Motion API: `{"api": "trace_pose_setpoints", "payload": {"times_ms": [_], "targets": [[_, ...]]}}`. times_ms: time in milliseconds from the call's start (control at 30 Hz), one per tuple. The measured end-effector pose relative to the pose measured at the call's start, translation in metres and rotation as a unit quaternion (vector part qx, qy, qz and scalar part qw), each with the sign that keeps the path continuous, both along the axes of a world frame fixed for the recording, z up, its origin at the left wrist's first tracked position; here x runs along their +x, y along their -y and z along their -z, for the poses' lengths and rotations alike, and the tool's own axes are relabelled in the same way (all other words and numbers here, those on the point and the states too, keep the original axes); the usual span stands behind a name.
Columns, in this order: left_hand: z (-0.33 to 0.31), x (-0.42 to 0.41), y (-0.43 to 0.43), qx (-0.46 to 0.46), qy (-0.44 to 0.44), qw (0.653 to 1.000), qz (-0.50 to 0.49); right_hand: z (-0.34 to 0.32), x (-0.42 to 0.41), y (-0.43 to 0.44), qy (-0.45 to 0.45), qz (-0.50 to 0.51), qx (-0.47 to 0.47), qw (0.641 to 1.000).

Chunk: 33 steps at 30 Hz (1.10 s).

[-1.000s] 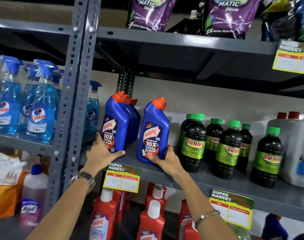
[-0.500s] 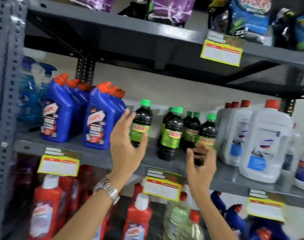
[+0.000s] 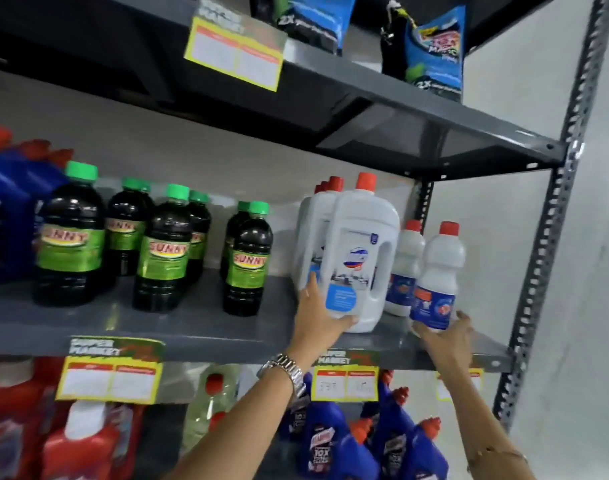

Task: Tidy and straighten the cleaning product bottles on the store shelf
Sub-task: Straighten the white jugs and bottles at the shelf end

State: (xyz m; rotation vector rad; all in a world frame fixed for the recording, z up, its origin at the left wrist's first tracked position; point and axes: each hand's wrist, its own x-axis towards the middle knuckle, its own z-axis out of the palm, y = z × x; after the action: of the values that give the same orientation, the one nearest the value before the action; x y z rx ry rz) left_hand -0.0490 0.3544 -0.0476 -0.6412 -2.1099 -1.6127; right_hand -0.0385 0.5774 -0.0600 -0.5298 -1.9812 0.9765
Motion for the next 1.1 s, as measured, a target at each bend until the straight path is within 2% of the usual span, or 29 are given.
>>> {"api": "trace_pose_setpoints", "payload": {"times_ms": [133, 367, 700, 1100], "targets": [[0.002, -0.012, -0.018, -0.016, -0.012, 0.999, -0.041, -0.003, -0.009, -0.02, 0.042, -0.055, 0.017, 0.997], [0.007, -0.017, -0.019, -0.022, -0.04, 0.995, -0.086, -0.006, -0.008, -0.03, 0.055, -0.069, 0.021, 0.996], [0.006, -0.02, -0.02, -0.039, -0.032, 0.993, -0.106, -0.005, -0.009, -0.027, 0.044, -0.034, 0.038, 0.998], [0.006, -0.018, -0.022, -0.036, -0.033, 0.994, -0.098, -0.003, -0.008, -0.033, 0.05, -0.038, 0.032, 0.997]]}}
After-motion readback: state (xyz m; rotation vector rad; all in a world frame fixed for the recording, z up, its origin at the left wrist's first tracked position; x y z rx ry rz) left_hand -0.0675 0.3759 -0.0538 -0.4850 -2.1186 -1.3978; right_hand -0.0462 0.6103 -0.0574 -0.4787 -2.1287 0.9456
